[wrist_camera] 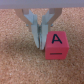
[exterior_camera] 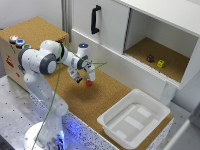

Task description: Slide the pink block towards the right

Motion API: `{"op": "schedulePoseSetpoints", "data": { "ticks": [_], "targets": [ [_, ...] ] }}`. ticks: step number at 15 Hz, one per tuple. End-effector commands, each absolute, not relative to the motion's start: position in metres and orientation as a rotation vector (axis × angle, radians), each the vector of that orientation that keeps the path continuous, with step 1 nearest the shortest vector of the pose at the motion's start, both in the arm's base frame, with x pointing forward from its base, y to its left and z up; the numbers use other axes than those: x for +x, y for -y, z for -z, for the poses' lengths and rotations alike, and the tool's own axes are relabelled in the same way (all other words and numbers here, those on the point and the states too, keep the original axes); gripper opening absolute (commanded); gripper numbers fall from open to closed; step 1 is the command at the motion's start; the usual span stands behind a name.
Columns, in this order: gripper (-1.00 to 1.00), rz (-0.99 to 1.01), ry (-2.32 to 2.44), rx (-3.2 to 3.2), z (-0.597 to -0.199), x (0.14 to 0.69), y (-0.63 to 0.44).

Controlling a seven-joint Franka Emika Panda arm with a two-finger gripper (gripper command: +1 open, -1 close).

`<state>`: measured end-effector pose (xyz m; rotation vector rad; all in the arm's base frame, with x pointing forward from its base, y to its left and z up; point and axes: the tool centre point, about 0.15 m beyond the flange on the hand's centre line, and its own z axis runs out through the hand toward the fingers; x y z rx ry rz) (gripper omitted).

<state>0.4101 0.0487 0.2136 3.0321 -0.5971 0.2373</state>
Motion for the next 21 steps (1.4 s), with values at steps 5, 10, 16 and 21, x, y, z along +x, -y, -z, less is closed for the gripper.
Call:
{"op": "schedulePoseSetpoints", "data": {
  "ticks": [5, 10, 16, 21],
  "targets": [
    [-1.0, -0.176, 0.643, 2.988, -0.214, 0.391, 0.002],
    [-1.0, -0.212, 0.689, 2.962, -0.21, 0.391, 0.041],
    [-1.0, -0.264, 0.728, 2.99, -0.209, 0.399, 0.063],
    [-1.0, -0.348, 0.657, 2.969, -0.23, 0.402, 0.07]
  ]
}}
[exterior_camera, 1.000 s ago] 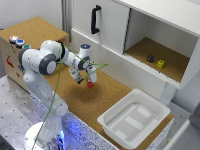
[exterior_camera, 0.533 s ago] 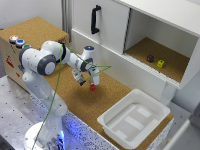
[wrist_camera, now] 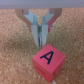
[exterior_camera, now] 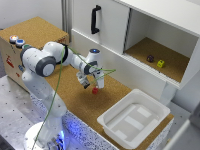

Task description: Slide the pink block towards the right

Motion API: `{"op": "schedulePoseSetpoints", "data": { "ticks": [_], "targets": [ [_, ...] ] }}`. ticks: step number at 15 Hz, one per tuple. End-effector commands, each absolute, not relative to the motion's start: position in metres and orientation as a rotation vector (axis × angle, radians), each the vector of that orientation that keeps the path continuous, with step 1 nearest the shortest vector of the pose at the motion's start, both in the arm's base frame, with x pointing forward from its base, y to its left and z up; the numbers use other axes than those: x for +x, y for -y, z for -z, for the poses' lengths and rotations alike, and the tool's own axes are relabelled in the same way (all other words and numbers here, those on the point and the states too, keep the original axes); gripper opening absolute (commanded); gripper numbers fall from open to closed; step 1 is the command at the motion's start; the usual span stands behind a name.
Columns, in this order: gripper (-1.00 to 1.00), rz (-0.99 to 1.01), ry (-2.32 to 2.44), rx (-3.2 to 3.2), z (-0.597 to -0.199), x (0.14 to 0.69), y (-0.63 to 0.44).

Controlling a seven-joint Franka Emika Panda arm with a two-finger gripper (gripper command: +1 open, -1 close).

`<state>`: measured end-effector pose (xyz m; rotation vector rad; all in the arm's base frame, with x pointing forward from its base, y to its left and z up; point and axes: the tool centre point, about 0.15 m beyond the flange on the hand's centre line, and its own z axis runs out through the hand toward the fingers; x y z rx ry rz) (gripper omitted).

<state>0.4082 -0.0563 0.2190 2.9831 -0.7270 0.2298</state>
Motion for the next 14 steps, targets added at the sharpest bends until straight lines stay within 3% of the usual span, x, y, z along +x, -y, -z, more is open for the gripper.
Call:
{"op": "schedulePoseSetpoints", "data": {
  "ticks": [1, 4, 5, 14],
  "targets": [
    [-1.0, -0.353, 0.633, 2.967, -0.23, 0.4, 0.071],
    [-1.0, -0.278, 0.575, 3.039, -0.226, 0.396, 0.073],
    [1.0, -0.259, 0.496, 3.059, -0.231, 0.394, 0.067],
    [1.0, -0.242, 0.433, 3.096, -0.243, 0.39, 0.061]
  ]
}}
